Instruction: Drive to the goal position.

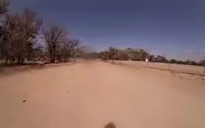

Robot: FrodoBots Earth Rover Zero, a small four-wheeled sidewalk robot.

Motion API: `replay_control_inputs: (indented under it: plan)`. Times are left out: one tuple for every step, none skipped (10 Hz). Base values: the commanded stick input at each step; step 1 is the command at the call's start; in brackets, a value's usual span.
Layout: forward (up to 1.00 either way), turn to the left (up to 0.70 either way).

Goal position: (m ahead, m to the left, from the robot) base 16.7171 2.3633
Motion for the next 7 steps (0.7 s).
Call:
replay_control_inputs:
  plan:
    - [1.00,0.00]
    - [1.00,0.00]
    - [1.00,0.00]
    - [1.00,0.00]
    - [1.00,0.00]
    - [1.00,0.00]
    - [1.00,0.00]
